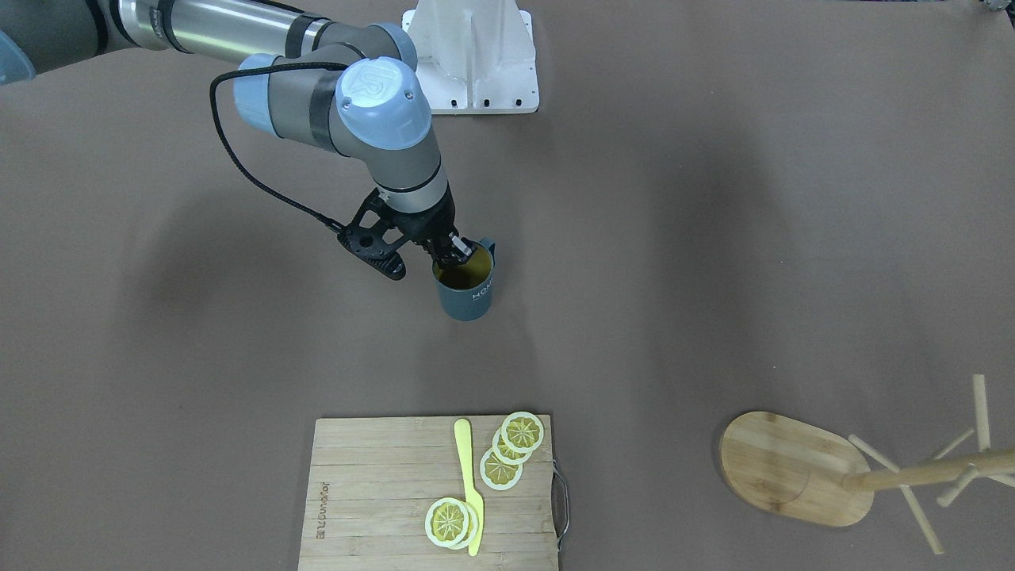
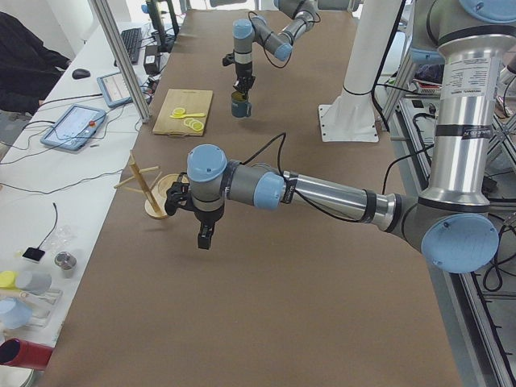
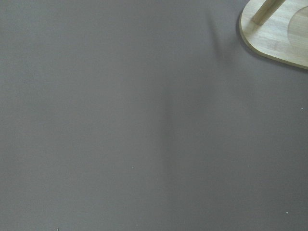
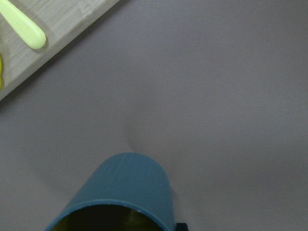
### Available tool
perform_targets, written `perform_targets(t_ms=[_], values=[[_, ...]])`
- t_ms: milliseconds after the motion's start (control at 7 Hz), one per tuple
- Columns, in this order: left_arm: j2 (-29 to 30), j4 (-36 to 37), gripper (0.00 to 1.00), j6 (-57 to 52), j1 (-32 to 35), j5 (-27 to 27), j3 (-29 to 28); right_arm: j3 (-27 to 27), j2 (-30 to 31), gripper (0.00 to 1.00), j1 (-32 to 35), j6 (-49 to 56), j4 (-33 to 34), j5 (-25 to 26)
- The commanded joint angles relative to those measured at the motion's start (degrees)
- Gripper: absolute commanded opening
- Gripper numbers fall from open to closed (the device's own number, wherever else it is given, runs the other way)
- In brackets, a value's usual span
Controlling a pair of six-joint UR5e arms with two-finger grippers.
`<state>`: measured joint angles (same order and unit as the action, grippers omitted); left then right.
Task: Hang cup on storage rack
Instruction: 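Carry the blue mug with the right gripper and lower it near the cutting board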
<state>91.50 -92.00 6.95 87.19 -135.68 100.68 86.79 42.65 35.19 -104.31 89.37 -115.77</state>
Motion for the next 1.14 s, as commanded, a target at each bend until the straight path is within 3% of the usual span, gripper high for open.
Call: perform_targets(t_ms=[0,286,429,571,714,1000], values=[[0.09,-0.02,0.98,0.00,-0.09,-0.02,-0.13,-0.66,-0.20,0.00,-1.18,-0.45,-0.34,0.64],[0.26,-0.02,0.98,0.00,-0.09,-0.02,-0.22,-1.62,0.32,0.00,-1.44,-0.02,-0.60,0.72],[0.35,-0.02,0.98,0.00,-0.09,-0.02,-0.22,-1.97,0.50,0.10,-1.53,-0.10,-1.99,0.81],[0.44,-0.02,0.98,0.00,-0.09,-0.02,-0.22,-2.93,0.50,0.62,-1.62,-0.19,-3.05,0.72],[0.44,-0.02,0.98,0.00,-0.09,-0.02,-0.22,-2.94,0.15,1.00,-1.62,-0.36,-3.15,0.72],[0.70,0.07,0.98,0.09,-0.70,-0.02,1.44,-2.33,0.06,1.00,-1.44,-0.63,-4.81,0.64]])
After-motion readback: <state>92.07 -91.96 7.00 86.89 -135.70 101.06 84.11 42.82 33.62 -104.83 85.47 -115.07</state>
